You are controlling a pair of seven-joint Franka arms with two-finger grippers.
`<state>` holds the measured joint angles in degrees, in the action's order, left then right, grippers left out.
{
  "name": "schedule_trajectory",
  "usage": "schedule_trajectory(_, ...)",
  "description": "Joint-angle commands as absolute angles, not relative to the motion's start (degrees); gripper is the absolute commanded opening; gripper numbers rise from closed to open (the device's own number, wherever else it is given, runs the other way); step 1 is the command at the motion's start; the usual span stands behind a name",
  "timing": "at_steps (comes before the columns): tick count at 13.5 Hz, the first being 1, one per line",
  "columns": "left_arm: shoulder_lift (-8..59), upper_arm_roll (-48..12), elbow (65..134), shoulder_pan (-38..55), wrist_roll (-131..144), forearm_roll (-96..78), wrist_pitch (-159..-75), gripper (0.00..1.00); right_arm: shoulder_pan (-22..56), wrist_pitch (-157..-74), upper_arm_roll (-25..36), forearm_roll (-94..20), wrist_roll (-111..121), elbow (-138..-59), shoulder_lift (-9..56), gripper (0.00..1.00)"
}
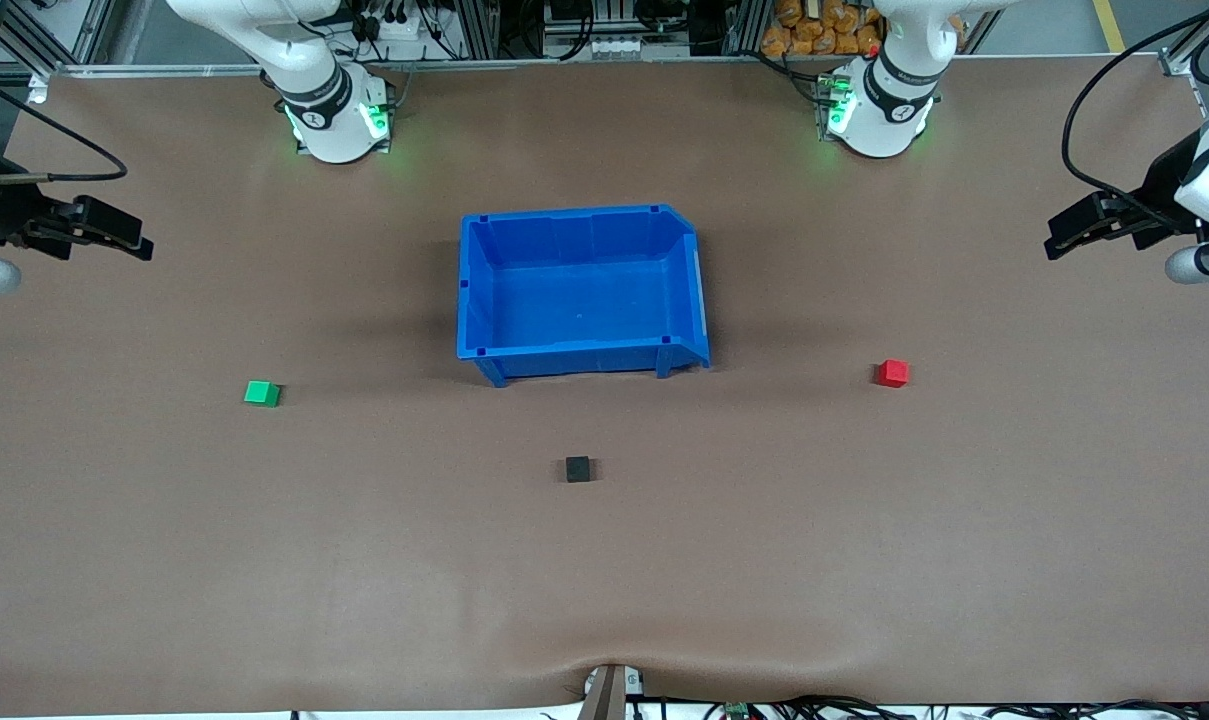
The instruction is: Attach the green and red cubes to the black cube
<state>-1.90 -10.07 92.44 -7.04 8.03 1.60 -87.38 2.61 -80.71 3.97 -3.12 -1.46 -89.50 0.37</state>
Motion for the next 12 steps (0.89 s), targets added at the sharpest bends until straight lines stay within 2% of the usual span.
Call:
schedule_trajectory(1, -0.8, -10.4, 92.5, -7.5, 5.4, 2.0, -87.2, 1.0, 2.3, -77.5, 3.6, -3.4, -1.1, -88.9, 2.5, 1.0)
schedule_trajectory(4, 1.0, -10.4, 93.2, -8.3, 3.7, 2.0, -88.8, 1.0, 2.5, -79.7, 3.6, -3.7, -1.0, -89.8, 3.8, 1.0)
schedule_trajectory(12, 6.9, -10.4, 97.1, -9.3, -0.7, 1.9, -97.4, 1.0, 2.1, -95.5, 3.6, -3.6, 0.3, -105.4, 3.3, 1.0)
